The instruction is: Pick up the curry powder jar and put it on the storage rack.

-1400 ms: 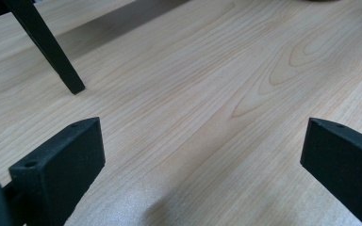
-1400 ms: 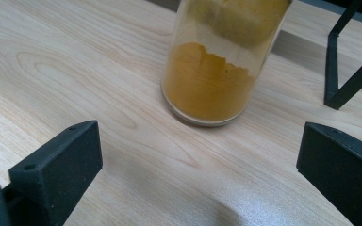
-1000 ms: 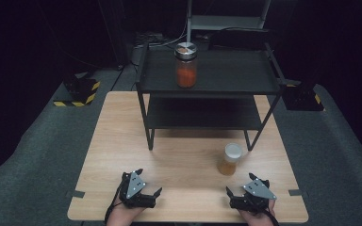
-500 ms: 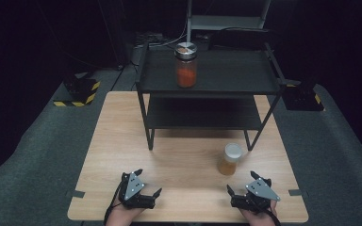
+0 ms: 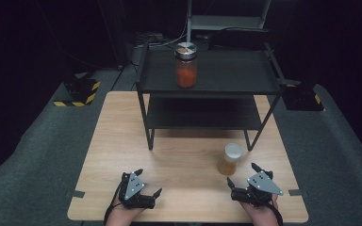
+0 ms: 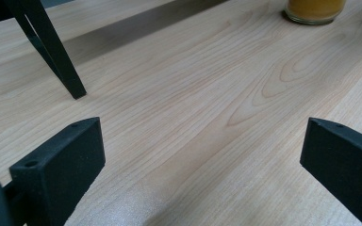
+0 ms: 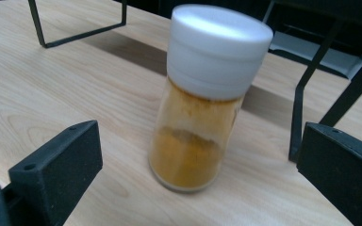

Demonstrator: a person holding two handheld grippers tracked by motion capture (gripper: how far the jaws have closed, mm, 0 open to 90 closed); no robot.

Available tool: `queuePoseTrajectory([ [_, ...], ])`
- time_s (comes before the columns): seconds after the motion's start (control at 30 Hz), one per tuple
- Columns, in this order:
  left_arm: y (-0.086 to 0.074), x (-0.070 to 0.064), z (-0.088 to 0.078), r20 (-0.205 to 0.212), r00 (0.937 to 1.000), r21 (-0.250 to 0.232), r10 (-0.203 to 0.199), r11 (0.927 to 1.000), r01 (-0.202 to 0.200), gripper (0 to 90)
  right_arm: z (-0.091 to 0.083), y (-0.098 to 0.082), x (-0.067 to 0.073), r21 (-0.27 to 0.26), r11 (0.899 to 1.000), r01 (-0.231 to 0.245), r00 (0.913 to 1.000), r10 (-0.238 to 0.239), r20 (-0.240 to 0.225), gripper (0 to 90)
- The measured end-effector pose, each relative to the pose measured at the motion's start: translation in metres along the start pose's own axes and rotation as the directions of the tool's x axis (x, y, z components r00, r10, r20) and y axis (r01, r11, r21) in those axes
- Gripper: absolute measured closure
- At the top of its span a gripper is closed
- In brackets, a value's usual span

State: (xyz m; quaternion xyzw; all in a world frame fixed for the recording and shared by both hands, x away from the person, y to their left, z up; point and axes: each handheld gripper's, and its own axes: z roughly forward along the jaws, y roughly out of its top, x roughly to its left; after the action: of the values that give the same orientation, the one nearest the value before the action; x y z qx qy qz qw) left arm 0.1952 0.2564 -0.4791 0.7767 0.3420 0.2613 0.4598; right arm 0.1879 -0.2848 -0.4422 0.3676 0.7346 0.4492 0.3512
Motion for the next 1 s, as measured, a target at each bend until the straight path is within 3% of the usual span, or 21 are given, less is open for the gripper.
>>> queuePoseTrajectory([
  [0.7,0.0,0.002,0.0,0.011,0.9999,0.001,0.005,1.0,-0.005,0.7,0.029,0.021,-0.004,-0.023,0.999,-0.037,0.9993,0.037,-0.008,0.2],
  [1.0,0.0,0.003,0.0,0.018,0.9998,0.0,0.0,1.0,0.0,0.7,0.041,0.018,-0.014,-0.038,0.99,-0.132,0.9909,0.131,-0.031,8.6],
])
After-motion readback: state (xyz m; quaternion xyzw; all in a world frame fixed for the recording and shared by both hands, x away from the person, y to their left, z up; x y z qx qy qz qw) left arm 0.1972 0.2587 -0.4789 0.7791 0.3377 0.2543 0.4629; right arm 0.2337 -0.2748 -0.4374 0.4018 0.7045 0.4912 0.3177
